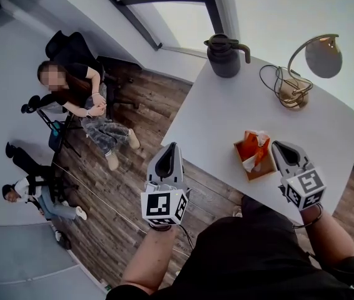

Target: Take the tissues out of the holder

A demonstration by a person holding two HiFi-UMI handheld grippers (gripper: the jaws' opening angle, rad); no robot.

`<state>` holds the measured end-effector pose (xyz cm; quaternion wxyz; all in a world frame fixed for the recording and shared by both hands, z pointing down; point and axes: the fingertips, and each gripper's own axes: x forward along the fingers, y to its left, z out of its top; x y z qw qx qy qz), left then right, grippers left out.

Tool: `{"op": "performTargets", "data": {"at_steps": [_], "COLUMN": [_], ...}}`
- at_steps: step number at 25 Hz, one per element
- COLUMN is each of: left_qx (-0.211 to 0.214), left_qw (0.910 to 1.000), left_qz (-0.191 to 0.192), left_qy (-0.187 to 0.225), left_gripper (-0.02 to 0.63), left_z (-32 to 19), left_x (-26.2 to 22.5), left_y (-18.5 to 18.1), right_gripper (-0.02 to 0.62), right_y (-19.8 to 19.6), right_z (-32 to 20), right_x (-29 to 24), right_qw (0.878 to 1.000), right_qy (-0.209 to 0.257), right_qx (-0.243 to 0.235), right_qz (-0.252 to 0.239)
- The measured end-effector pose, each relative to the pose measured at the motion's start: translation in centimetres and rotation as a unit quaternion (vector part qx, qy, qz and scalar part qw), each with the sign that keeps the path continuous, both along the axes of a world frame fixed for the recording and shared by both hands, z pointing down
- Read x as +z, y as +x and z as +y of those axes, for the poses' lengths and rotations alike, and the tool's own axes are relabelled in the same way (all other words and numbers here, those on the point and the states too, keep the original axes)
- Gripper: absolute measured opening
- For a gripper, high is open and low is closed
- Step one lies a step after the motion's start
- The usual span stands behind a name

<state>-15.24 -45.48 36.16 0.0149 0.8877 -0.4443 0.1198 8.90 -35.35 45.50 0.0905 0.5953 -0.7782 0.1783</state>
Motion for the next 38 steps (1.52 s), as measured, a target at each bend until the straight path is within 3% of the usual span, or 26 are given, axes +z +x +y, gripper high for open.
{"op": "performTargets", "data": {"at_steps": [9,16,22,32,38], "left_qx": [0.008,0.052,0.080,0.115,0.131], "left_qw": [0.9999,0.9982,0.9961,0.9913,0.9883], "left_qz": [0.010,0.024,0.029,0.022,0.018], "left_qy": [-0.006,-0.016,-0.024,-0.060,-0.075], "left_gripper": [0.005,0.005,0.005,0.005,0.005], "left_z": [-2.6,-3.9,-5.7,-4.1,-3.9], "left_x": [0.2,0.9,2.6,6.5,8.0], "left_y": [2.0,3.5,4.1,5.9,7.3], "right_gripper": [0.005,0.005,0.005,0.006,0.009], "right_y": [1.4,0.8,0.2,-0.8,-0.9], "right_z": [-2.1,-2.3,-2.6,-2.8,-2.9], "right_x": [0.8,-0.9,-0.6,1.4,2.1], "right_qw": [1.000,1.000,0.999,0.999,0.999], "right_qy": [-0.010,0.015,0.003,-0.013,-0.026], "right_qx": [0.008,0.026,0.049,0.036,0.034], "right_qz": [-0.007,-0.008,-0.018,-0.027,-0.005]}}
